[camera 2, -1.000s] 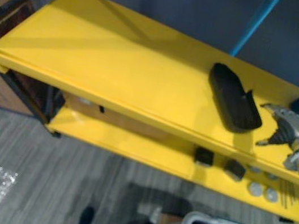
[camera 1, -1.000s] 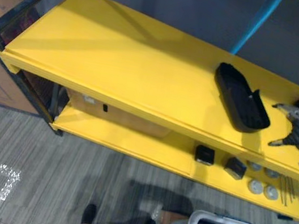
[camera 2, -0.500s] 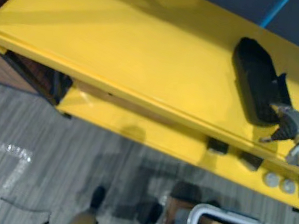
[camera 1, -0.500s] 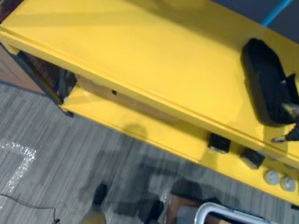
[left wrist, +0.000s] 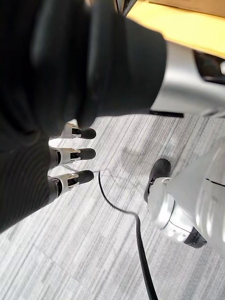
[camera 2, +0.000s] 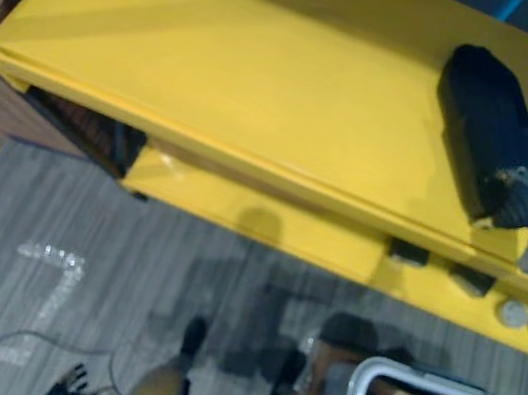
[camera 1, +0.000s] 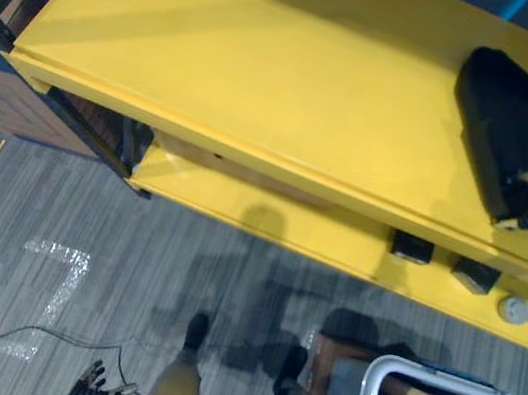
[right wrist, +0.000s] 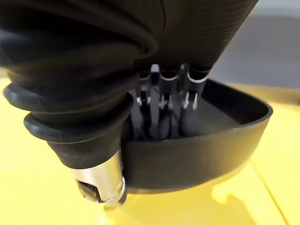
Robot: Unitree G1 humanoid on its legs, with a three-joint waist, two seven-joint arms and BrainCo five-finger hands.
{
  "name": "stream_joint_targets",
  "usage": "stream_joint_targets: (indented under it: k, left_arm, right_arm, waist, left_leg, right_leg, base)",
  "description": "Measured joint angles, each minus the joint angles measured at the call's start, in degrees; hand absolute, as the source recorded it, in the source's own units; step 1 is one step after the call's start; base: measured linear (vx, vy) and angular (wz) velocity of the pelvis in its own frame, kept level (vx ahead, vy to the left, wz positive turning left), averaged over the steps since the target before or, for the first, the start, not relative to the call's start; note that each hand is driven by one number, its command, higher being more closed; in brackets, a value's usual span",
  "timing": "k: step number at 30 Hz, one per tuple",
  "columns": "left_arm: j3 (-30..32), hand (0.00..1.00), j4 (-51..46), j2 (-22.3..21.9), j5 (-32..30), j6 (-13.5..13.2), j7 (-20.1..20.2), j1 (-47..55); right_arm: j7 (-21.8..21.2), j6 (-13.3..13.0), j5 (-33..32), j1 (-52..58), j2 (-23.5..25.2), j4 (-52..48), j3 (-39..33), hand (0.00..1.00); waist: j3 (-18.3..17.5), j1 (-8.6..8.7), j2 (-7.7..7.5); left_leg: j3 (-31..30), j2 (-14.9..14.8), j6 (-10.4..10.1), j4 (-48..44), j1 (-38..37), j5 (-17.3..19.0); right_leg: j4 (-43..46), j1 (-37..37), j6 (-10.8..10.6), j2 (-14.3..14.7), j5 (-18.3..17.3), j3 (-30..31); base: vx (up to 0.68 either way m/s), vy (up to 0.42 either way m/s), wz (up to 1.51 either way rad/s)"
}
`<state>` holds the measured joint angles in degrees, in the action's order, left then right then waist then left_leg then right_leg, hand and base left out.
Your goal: Walk over and take plastic housings, then place them on the shelf
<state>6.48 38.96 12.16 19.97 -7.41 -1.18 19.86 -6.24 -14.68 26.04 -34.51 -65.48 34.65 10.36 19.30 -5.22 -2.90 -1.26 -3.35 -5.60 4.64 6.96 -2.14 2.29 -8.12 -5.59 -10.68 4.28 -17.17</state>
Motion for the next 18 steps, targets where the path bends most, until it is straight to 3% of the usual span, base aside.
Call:
stream_joint_targets:
  k: [12, 18]
  left_arm:
    - [-0.6, 0.00, 0.0, 0.0, 0.0, 0.0, 0.0, 0.0]
    - [-1.1, 0.00, 0.0, -0.2, 0.0, -0.1, -0.1, 0.0]
  right_arm:
    - [5.5, 0.2, -1.7, 0.0, 0.2, -0.3, 1.6, 1.00]
    - [6.4, 3.2, -6.3, -2.1, 2.0, 0.3, 1.6, 1.00]
  waist:
    - [0.3, -0.44, 0.54]
    - [0.6, -0.39, 1.15]
  left_leg:
    - [0.0, 0.0, 0.0, 0.0, 0.1, -0.2]
    - [0.0, 0.0, -0.1, 0.0, 0.0, -0.5]
  right_leg:
    - [0.0, 0.0, 0.2, 0.0, -0.1, 0.0]
    - [0.0, 0.0, 0.2, 0.0, -0.1, 0.0]
  base:
    - [0.00, 0.000, 0.00]
    - [0.00, 0.000, 0.00]
